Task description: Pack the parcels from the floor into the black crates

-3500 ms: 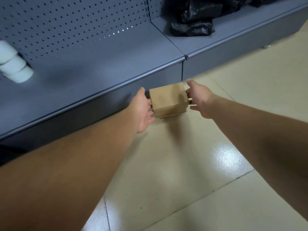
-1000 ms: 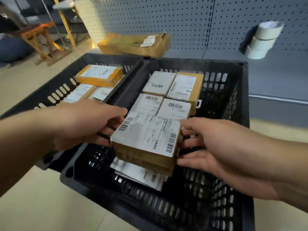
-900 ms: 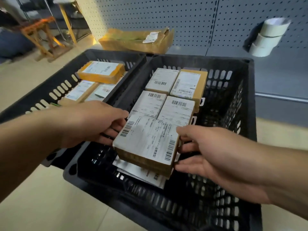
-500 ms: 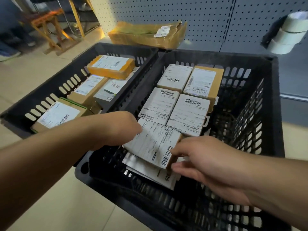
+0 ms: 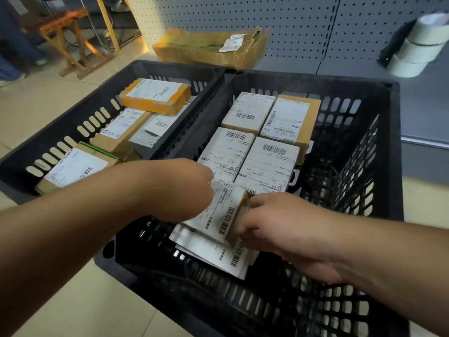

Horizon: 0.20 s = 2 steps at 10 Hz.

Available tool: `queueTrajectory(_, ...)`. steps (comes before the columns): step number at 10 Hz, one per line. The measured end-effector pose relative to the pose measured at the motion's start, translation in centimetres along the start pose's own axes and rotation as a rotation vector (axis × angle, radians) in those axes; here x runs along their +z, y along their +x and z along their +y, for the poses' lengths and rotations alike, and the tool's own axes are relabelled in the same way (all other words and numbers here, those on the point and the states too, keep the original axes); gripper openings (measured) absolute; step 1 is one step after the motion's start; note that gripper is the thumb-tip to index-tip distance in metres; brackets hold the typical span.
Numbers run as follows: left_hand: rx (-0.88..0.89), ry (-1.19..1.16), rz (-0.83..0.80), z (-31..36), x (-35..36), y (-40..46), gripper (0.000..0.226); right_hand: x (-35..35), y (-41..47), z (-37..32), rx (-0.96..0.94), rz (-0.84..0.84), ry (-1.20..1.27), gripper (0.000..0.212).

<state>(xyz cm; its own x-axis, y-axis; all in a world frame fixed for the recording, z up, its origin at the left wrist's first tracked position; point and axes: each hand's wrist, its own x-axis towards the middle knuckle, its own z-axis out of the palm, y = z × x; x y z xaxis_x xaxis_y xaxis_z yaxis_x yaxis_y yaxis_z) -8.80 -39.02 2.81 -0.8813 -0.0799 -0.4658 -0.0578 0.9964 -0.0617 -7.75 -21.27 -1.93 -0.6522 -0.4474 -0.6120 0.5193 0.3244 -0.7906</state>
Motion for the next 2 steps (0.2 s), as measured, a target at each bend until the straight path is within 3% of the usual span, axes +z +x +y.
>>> queueTrajectory(1,0.026,-0.100,-0.032,0.5,-1.9,0.5,0.037,-2.1,-0.8,0.5,-0.038,0.006,0.058,0.029)
queueTrajectory(2,0.066,-0.192,0.015,2.4,-3.1,0.3,0.050,-4.6,-2.8,0.1,-0.052,0.050,0.122,0.072)
